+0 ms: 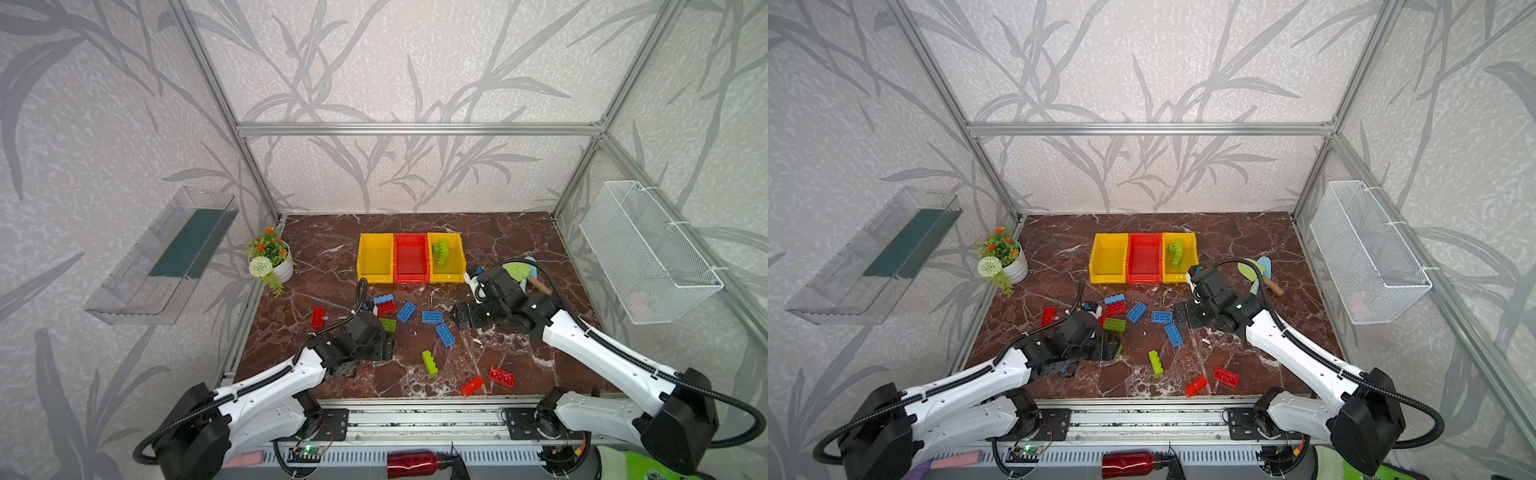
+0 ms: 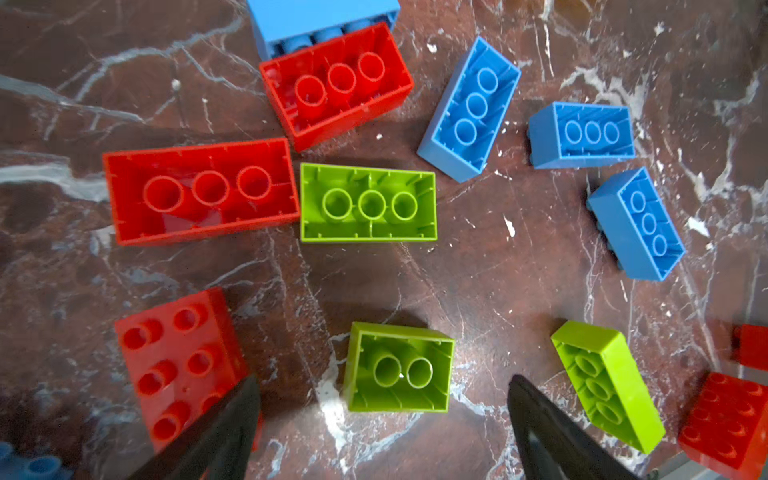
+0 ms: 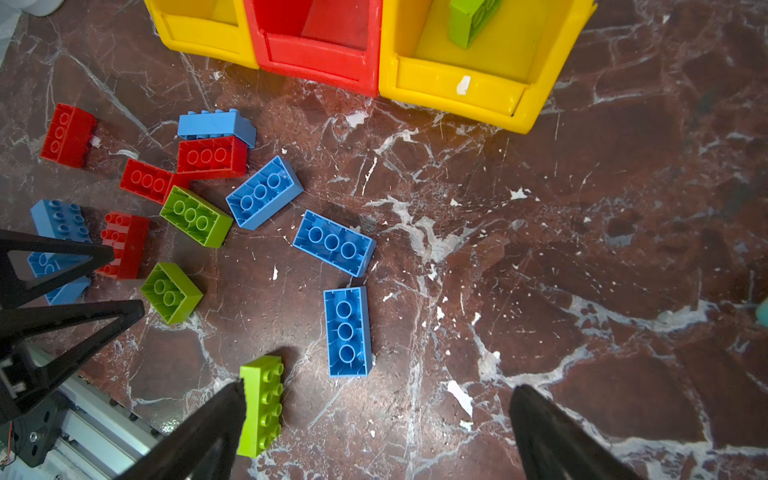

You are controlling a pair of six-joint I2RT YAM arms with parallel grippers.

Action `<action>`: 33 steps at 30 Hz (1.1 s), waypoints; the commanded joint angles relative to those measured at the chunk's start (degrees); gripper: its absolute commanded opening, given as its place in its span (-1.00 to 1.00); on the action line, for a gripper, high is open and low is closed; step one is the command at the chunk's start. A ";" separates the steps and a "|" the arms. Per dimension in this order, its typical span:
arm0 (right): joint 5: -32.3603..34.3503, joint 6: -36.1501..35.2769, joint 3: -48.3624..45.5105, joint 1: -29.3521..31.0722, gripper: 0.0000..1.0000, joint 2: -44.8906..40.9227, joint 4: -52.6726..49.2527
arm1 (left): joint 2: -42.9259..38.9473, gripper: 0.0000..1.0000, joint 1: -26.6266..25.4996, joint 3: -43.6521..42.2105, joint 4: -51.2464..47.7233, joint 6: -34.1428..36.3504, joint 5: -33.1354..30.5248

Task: Sort the legos into containers by color
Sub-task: 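Lower the left gripper onto a lime-green brick while the right arm draws back, then lift the lime-green brick with the left gripper and drop it into the yellow bin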

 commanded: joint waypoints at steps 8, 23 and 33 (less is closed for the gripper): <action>-0.33 0.15 -2.16 0.17 0.99 -2.07 1.89 | 7.52 0.83 -3.68 2.94 1.60 0.70 -3.81; 1.23 -0.16 -5.23 0.12 0.99 -6.17 0.54 | 19.60 0.14 -3.68 7.05 3.43 2.58 -3.08; 2.27 -0.19 -5.23 0.09 0.99 -10.16 -1.47 | 19.85 -0.08 -3.68 8.61 0.55 0.80 -3.99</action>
